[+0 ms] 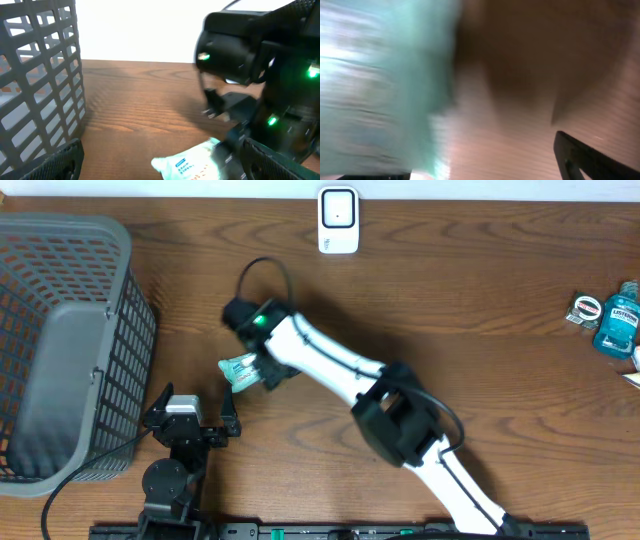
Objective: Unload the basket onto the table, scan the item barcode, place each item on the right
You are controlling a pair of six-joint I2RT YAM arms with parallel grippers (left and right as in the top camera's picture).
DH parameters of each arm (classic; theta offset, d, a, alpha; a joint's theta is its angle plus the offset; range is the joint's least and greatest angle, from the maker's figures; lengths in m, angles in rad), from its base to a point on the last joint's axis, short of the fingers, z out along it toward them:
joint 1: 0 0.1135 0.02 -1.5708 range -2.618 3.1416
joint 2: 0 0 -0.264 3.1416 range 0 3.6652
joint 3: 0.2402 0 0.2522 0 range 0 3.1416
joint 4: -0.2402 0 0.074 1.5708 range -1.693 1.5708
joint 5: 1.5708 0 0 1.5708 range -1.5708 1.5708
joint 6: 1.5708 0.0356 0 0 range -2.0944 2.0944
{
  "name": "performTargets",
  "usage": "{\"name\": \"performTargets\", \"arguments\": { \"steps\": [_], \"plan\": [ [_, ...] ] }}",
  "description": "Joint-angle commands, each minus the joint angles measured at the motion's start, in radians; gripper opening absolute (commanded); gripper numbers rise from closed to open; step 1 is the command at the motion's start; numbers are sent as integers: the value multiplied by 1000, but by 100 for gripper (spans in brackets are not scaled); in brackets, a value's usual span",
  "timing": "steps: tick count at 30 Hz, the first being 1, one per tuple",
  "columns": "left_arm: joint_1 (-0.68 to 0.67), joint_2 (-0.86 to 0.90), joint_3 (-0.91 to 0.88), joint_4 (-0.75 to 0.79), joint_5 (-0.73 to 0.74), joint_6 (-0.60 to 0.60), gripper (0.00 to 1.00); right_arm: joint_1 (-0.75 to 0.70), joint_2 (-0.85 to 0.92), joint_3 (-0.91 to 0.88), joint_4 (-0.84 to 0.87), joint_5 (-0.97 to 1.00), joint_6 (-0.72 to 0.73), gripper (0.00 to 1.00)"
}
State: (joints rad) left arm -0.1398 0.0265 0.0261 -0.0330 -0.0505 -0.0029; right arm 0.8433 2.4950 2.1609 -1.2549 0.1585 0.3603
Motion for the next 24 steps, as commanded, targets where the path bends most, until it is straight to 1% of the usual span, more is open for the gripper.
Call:
{"name": "performTargets", "arguments": {
  "steps": [1, 4, 6, 8, 12, 14, 17, 20, 21, 22, 24],
  "plan": [
    [4, -2, -22, -34, -9, 2, 98, -83, 42, -30, -30, 59, 10, 82],
    [4, -2, -22, -34, -9, 3, 98, -116, 31, -29, -41, 8, -3, 83],
    [4, -2, -22, -34, -9, 3, 97, -130, 11, -28, -49, -52, -22, 83],
    [4, -2, -22, -34, -9, 3, 98, -141, -31, -28, -64, -146, -3, 83],
    [4, -2, -22, -34, -9, 3, 98, -149, -107, -28, -64, -363, 117, 83],
    [4, -2, -22, -34, -9, 3, 98, -149, -148, -27, -55, -456, 202, 82],
    [4, -2, -22, -34, -9, 3, 98, -149, -182, -27, -55, -506, 326, 80],
    [4, -2, -22, -34, -9, 3, 98, -148, -195, -27, -32, -507, 464, 80],
    [4, -2, -22, -34, -9, 3, 98, -145, -195, -27, -11, -507, 494, 85],
    [4, -2, -22, -34, -9, 3, 98, -143, -192, -28, 17, -504, 514, 93],
    [4, -2, -22, -34, -9, 3, 98, -134, -180, -29, 88, -491, 523, 99]
  ]
}}
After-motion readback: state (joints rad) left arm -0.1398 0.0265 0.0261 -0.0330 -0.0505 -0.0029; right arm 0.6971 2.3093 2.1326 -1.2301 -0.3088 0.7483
